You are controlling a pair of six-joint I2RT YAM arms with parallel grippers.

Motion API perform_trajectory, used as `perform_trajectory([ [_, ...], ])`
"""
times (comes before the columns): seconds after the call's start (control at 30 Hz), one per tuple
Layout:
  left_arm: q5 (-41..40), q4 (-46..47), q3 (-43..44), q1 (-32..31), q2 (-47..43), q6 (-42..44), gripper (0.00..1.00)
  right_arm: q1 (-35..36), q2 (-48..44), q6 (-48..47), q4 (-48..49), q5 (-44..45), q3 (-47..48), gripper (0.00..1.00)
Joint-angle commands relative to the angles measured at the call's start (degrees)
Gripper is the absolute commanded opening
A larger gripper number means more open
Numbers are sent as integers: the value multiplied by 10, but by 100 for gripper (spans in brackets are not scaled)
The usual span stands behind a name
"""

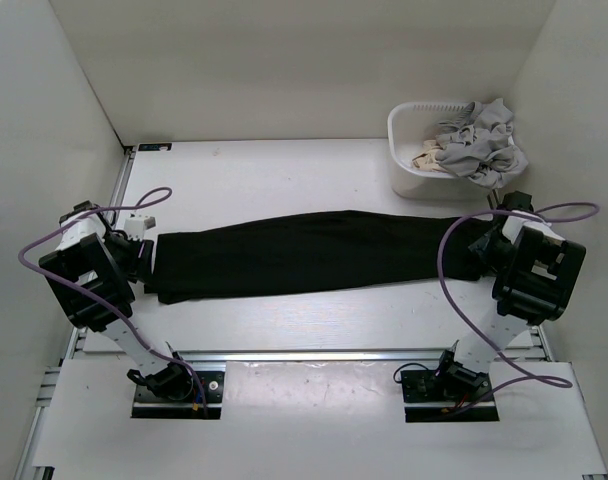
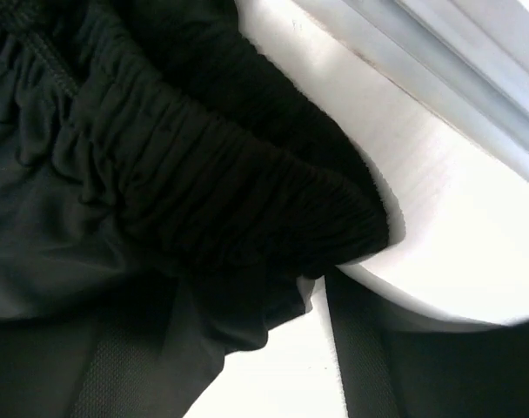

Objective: Fold and stack the trousers
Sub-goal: Fold the trousers

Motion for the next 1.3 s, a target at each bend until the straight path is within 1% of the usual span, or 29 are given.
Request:
perform_trajectory([
  [0.0, -15, -6, 6, 2, -16, -5, 63, 2, 32, 12, 2, 21, 8, 49],
  [0.03, -15, -6, 6, 2, -21, -5, 63, 2, 37, 12, 2, 21, 15, 34],
  [0.07, -20, -6, 0, 2, -21, -5, 63, 2, 44, 12, -4, 21, 20, 24],
  [0.1, -20, -6, 0, 2, -21, -5, 63, 2, 44, 12, -4, 21, 20, 17],
  [0.13, -20, -6, 0, 2, -21, -5, 63, 2, 44, 12, -4, 21, 20, 6],
  [0.17, -20, -6, -5, 2, -26, -5, 63, 2, 44, 12, -4, 21, 20, 1],
  [0.3, -20, -11, -5, 2, -26, -5, 63, 2, 10, 12, 2, 50, -4, 0],
  [0.47, -3, -17, -5, 2, -26, -5, 63, 7, -90, 12, 2, 113, -20, 0],
  [0.5, 2, -17, -5, 2, -26, -5, 63, 21, -118, 1, -7, 129, -20, 0],
  [0.57, 7, -17, -5, -4, -26, 1, 63, 35, -144, -18, -27, 155, -3, 0],
  [0.67, 21, -17, -11, -23, -26, 6, 63, 86, -188, -67, -54, 214, 20, 0],
  [0.7, 21, -17, -11, -30, -26, 6, 63, 138, -206, -84, -61, 238, 20, 0],
  [0.73, 26, -17, -11, -37, -26, 6, 63, 172, -213, -84, -70, 266, 28, 0],
  [0.77, 26, -11, -17, -54, -26, 0, 63, 243, -218, -84, -85, 289, 28, 0],
  [0.83, 32, -3, -17, -72, -26, -7, 63, 310, -218, -50, -106, 331, 41, 0],
  [0.87, 32, 3, -11, -89, -26, -14, 63, 375, -218, -31, -119, 343, 41, 0],
  [0.93, 32, 9, -4, -105, -12, -29, 63, 447, -191, 12, -141, 375, 66, 0],
  [0.97, 32, 9, 3, -117, -12, -29, 63, 515, -177, 28, -150, 414, 80, 0],
  [1.0, 37, 9, 4, -117, -6, -35, 63, 544, -134, 43, -172, 421, 98, 0],
  [1.03, 44, 9, 9, -125, -6, -35, 65, 570, -107, 89, -193, 421, 123, 0],
  [1.07, 44, 9, 9, -130, -6, -35, 65, 618, -45, 114, -217, 421, 184, 0],
  [1.1, 44, 9, 9, -130, 1, -41, 65, 644, -12, 150, -287, 433, 219, 0],
  [1.13, 50, 14, 14, -130, 1, -41, 65, 668, 20, 221, -321, 461, 255, 0],
  [1.17, 50, 14, 14, -130, 9, -47, 65, 715, 79, 249, -347, 461, 289, 0],
  [1.2, 56, 14, 14, -130, 19, -47, 65, 737, 107, 274, -384, 461, 355, 0],
  [1.23, 56, 14, 14, -130, 19, -47, 65, 759, 131, 295, -401, 461, 384, 0],
  [1.27, 56, 14, 14, -130, 27, -47, 65, 793, 178, 352, -420, 461, 414, 0],
])
